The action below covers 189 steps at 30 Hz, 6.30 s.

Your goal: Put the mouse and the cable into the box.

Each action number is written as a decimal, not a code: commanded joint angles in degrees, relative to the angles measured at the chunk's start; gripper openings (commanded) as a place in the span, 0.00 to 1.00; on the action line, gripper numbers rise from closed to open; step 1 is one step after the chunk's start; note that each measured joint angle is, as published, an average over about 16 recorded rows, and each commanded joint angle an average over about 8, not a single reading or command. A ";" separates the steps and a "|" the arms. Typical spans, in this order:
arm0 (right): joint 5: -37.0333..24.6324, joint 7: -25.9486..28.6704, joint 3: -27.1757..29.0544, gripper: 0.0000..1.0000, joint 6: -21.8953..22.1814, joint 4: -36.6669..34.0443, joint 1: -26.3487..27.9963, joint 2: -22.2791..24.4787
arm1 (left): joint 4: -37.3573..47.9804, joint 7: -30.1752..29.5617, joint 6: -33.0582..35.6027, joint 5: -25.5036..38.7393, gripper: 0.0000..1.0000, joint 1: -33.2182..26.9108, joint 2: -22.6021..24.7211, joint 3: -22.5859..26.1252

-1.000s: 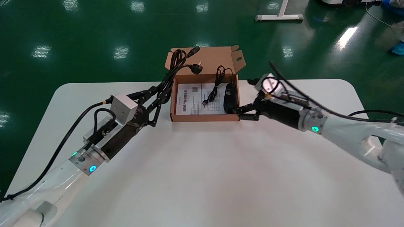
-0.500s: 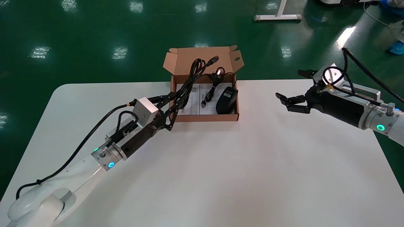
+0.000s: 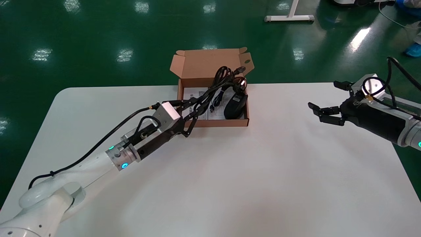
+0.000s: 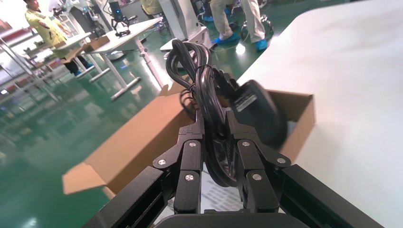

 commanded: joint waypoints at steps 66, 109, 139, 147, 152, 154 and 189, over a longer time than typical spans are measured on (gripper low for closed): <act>13.32 14.54 7.23 1.00 -9.22 14.76 -7.95 5.85 | -1.69 -9.43 18.28 -11.38 1.00 -2.94 -8.49 -4.56; 19.43 47.82 2.61 1.00 -21.32 70.88 -23.18 17.93 | -49.20 -66.21 27.57 -11.28 1.00 4.41 -36.67 4.20; 20.03 50.53 2.20 1.00 -22.35 75.62 -24.49 18.97 | -51.50 -68.83 28.04 -11.28 1.00 4.78 -38.01 4.63; 19.98 50.43 2.24 1.00 -22.30 75.37 -24.42 18.92 | -51.35 -68.75 28.00 -11.28 1.00 4.75 -37.95 4.59; 19.96 50.39 2.26 1.00 -22.27 75.27 -24.40 18.91 | -51.31 -68.72 27.98 -11.28 1.00 4.74 -37.94 4.58; 19.95 50.38 2.26 1.00 -22.26 75.25 -24.40 18.90 | -51.30 -68.71 27.97 -11.28 1.00 4.74 -37.93 4.58; 19.89 50.32 2.27 1.00 -22.20 75.09 -24.34 18.85 | -51.21 -68.63 27.95 -11.28 1.00 4.73 -37.88 4.58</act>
